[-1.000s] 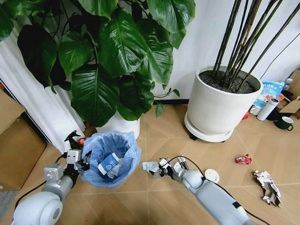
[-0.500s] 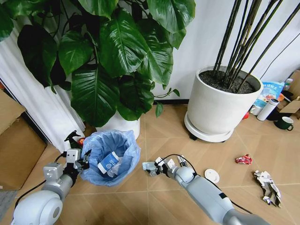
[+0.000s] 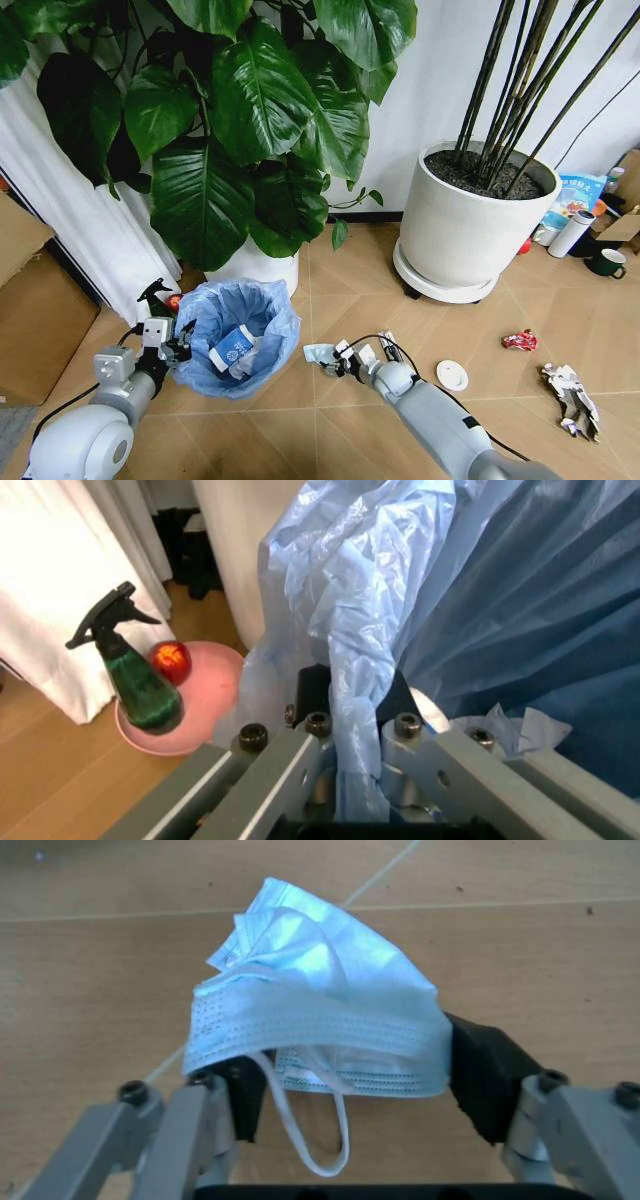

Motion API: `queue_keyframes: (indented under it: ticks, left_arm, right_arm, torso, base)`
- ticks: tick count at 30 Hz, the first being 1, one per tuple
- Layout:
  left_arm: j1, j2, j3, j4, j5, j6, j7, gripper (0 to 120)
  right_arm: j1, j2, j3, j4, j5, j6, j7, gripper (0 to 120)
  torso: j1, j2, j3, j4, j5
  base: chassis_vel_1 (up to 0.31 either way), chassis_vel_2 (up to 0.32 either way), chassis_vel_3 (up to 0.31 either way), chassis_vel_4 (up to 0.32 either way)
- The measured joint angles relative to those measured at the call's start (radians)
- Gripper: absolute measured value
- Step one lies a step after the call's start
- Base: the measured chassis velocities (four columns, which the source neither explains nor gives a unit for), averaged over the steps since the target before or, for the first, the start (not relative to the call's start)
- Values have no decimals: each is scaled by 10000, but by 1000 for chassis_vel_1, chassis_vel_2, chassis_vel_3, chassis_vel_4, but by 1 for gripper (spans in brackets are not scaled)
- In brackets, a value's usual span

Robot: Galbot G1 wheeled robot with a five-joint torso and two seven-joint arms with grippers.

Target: Pick up the trash bin and place the garbage on the floor into it.

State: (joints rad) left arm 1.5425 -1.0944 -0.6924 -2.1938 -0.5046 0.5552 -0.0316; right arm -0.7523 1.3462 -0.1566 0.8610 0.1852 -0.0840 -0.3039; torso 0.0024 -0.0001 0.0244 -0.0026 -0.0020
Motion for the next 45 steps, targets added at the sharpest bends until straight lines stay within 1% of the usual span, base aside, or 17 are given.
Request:
queue_keyframes:
  ticks: [3, 4, 8, 9, 12, 13, 16, 26, 31, 34, 36, 37, 39, 40, 42, 43, 45]
  left_arm:
    - [7, 5, 9, 4, 0, 4, 0, 0]
    - [7, 5, 9, 4, 0, 4, 0, 0]
    - [13, 39, -15, -1, -17, 10, 1, 0]
    - [13, 39, -15, -1, -17, 10, 1, 0]
    - [11, 39, -12, -3, -19, 12, 2, 0]
    - [11, 39, -12, -3, -19, 12, 2, 0]
    - [4, 28, 12, -3, -18, 13, 5, 0]
    - [-35, 27, 9, 96, -16, 13, 26, 0]
    - [-56, 44, 17, 183, -18, 7, 66, 0]
    - [-77, 99, 46, 306, -20, -6, 127, 0]
    - [-80, 103, 51, 319, -21, -7, 134, 0]
    - [-106, 141, 72, 426, -21, -23, 186, 0]
    - [-117, 159, 89, 459, -25, -24, 205, 0]
    - [-138, 227, 123, 545, -52, -29, 229, 0]
    - [-176, 333, 194, 670, -127, -30, 256, 0]
    - [-176, 333, 194, 670, -127, -30, 256, 0]
    - [-251, 443, 300, 809, -191, -28, 280, 0]
  right_arm:
    - [18, 154, 26, -190, -41, 71, -14, 43]
    - [18, 154, 26, -190, -41, 71, -14, 43]
    - [34, 236, 73, -310, -93, 115, -15, 26]
    - [34, 236, 73, -310, -93, 115, -15, 26]
    - [15, 222, 106, -297, -93, 118, -18, 11]
    - [15, 222, 106, -297, -93, 118, -18, 11]
    - [-3, 214, 132, -281, -85, 121, -19, 0]
    - [-255, 155, 348, 33, 30, 151, 51, 0]
    - [-481, -14, 678, 621, 286, 130, 198, 0]
    - [-788, -231, 1202, 1367, 437, 108, 291, 0]
    - [-813, -244, 1244, 1420, 441, 108, 296, 0]
    - [-1112, -405, 1610, 2001, 496, 108, 343, 0]
    - [-1216, -460, 1698, 2213, 518, 104, 360, 0]
    - [-1507, -683, 1922, 2933, 584, 103, 384, 0]
    - [-1907, -1074, 2237, 4114, 646, 76, 405, 0]
    - [-1907, -1074, 2237, 4114, 646, 76, 405, 0]
    - [-2268, -1471, 2562, 5267, 783, 0, 435, 0]
  torso:
    - [0, 0, 0, 1, 0]
    - [0, 0, 0, 1, 0]
    - [0, 0, 0, 1, 1]
    - [0, 0, 0, 1, 1]
    - [0, 0, 0, 0, 0]
    - [0, 0, 0, 0, 0]
    - [0, 0, 0, 1, 0]
    - [0, 0, 0, 1, 1]
    - [0, 0, 0, 1, 1]
    - [0, 0, 0, 2, 3]
    - [0, 0, 0, 1, 3]
    - [0, 0, 0, -3, -2]
    - [0, 0, 0, 1, 2]
    - [0, 0, 1, 0, 12]
    - [0, 0, 0, -1, -8]
    - [0, 0, 0, -1, -8]
    - [0, 0, -1, 1, 12]
  base:
    - [0, 0, 0, 0]
    - [0, 0, 0, 0]
    - [0, 0, 0, 0]
    - [0, 0, 0, 0]
    - [0, 0, 0, 0]
    - [0, 0, 0, 0]
    - [0, 0, 0, 0]
    - [0, 0, 0, 0]
    - [0, 0, 0, 0]
    - [0, 0, 0, 0]
    - [0, 0, 0, 0]
    - [0, 0, 0, 0]
    - [0, 0, 0, 0]
    - [0, 0, 0, 0]
    - [0, 0, 0, 0]
    - [0, 0, 0, 0]
    - [0, 0, 0, 0]
